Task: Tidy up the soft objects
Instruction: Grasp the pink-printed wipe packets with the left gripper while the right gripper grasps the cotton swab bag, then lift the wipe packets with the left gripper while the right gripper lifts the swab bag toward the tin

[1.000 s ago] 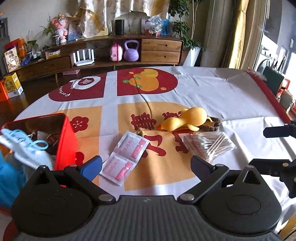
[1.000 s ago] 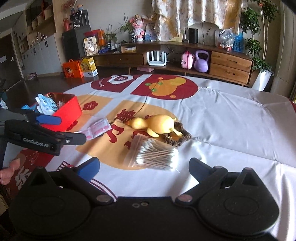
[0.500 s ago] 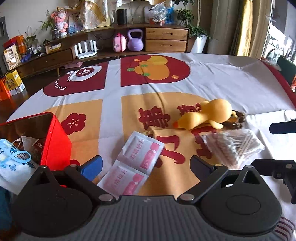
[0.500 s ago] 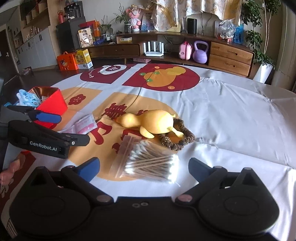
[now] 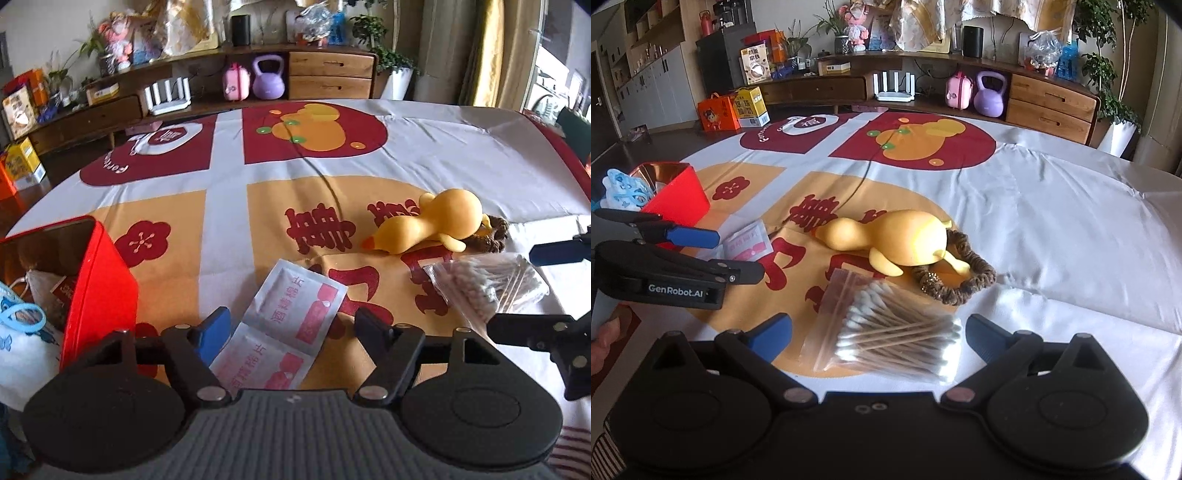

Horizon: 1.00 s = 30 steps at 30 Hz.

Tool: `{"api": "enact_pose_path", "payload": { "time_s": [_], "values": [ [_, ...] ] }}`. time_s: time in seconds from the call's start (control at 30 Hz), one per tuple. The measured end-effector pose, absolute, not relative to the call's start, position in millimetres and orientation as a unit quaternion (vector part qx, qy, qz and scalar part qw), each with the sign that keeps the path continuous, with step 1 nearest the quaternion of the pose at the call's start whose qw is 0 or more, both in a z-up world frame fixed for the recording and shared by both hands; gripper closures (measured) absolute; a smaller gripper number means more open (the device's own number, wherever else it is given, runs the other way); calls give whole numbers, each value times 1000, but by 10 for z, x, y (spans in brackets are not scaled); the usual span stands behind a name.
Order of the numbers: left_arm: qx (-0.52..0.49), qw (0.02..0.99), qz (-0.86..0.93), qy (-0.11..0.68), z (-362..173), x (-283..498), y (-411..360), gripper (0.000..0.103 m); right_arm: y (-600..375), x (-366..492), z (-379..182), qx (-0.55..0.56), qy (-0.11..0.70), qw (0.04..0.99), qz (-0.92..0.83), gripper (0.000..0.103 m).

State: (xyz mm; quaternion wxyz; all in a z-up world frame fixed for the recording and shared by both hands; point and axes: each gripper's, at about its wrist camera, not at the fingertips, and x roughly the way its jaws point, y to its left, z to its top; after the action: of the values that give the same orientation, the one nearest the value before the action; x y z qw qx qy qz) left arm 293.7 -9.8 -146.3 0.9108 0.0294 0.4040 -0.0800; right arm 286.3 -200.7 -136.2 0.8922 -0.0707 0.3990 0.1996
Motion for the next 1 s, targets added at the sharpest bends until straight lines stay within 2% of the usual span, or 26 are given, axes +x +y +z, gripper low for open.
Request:
{"api": "enact_pose_path", "payload": {
  "time_s": [0.07,0.27,0.37,0.4,0.53,0.73,0.77,1.0],
  "values": [
    [31,911,-85,401,-1465,2932,-97,33,-1999,2878,-1388,-71,402,892,196,6],
    [21,912,-95,399,-1435,2915,-74,53,-1969,2900,-1424,-74,404,892,186,11],
    [25,912,-102,398,-1428,2899,-100,62,-1965,2894,-1435,-78,404,893,182,18],
    [24,911,-104,398,-1425,2897,-109,66,-1966,2891,-1437,-80,404,893,180,23],
    [20,909,-106,402,-1410,2891,-134,72,-1993,2869,-1431,-78,403,894,178,32],
    [8,910,-104,401,-1365,2854,-116,87,-2018,2806,-1405,-70,406,892,186,36],
    [6,911,-101,400,-1351,2845,-105,95,-2022,2796,-1397,-68,406,892,188,36],
    [-5,912,-93,400,-1285,2778,-22,96,-2042,2682,-1320,-62,401,892,201,38]
  ]
}}
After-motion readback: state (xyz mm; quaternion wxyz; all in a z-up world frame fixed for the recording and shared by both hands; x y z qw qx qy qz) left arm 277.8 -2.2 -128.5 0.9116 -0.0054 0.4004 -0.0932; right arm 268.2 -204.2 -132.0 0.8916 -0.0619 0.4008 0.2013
